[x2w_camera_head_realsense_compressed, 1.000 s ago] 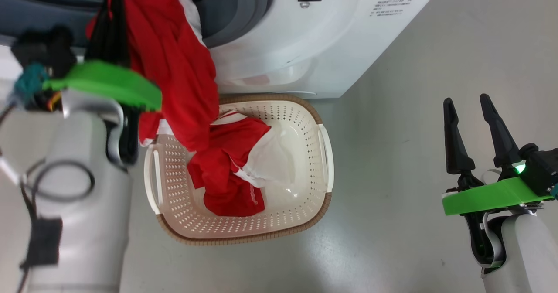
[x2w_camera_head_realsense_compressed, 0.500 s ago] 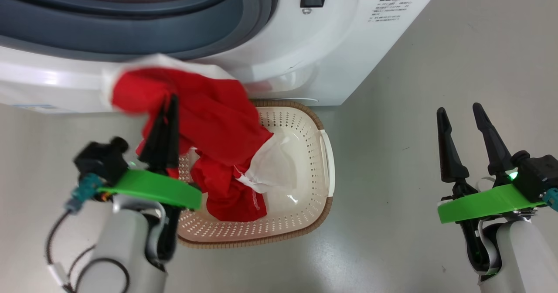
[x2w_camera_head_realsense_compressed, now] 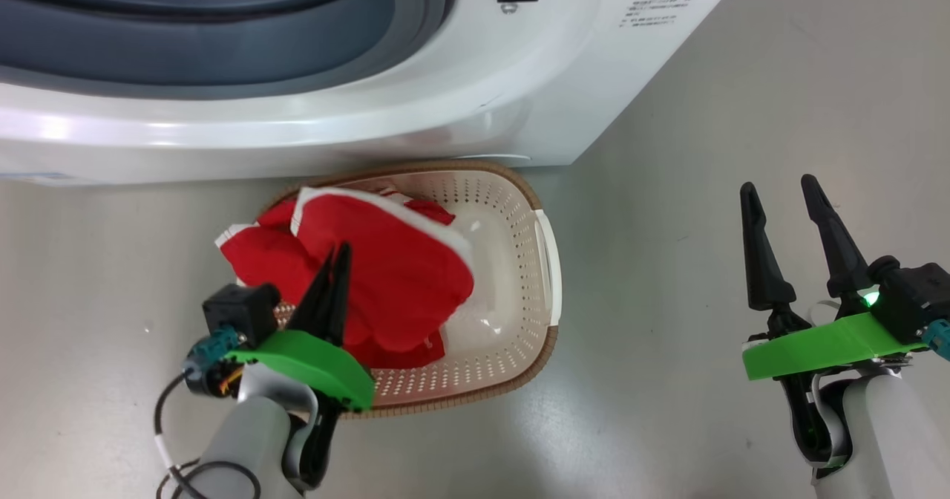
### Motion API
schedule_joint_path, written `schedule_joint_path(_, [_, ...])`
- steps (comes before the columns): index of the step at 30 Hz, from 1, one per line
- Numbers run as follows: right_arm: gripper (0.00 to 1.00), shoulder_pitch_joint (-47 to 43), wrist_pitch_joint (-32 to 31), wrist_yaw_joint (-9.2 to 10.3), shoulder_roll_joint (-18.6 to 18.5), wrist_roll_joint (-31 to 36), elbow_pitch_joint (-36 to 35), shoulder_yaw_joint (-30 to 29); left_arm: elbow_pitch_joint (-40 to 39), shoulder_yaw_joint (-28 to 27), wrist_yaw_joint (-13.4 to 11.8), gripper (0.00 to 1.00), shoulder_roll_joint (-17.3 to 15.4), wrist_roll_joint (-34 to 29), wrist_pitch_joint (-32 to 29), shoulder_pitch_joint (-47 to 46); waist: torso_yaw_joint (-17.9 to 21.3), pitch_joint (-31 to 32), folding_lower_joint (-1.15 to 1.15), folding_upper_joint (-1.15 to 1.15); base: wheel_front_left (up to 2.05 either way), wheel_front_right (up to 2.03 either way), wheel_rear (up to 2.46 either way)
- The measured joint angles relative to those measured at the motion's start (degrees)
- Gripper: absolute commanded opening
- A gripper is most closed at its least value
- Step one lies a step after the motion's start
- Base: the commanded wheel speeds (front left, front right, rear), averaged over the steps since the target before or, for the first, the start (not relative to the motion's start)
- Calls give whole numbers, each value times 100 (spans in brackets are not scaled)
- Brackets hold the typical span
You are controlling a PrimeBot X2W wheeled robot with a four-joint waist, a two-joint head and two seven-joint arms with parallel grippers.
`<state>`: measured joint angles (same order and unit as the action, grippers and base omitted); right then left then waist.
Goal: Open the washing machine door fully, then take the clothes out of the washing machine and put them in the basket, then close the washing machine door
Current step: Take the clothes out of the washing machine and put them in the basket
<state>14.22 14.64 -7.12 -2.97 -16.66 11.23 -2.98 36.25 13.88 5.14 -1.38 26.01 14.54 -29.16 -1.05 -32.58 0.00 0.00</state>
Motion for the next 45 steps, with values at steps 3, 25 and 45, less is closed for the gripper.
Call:
schedule_joint_path(3, [100,5,0,0,0,-1,-11,10,353,76,20,0,0,37,0,-41,33,-79,0,0,0,0,0])
schedule_joint_path(25, [100,274,0,0,0,-9,-59,13,1713,181,148,65,4,19,0,-992,133,-653,0,0,0,0,0])
schedule_joint_path(45, [100,251,0,0,0,10,20,-2,1386,-277,155,100,12,-147,0,-903,65,-188,0,0,0,0,0])
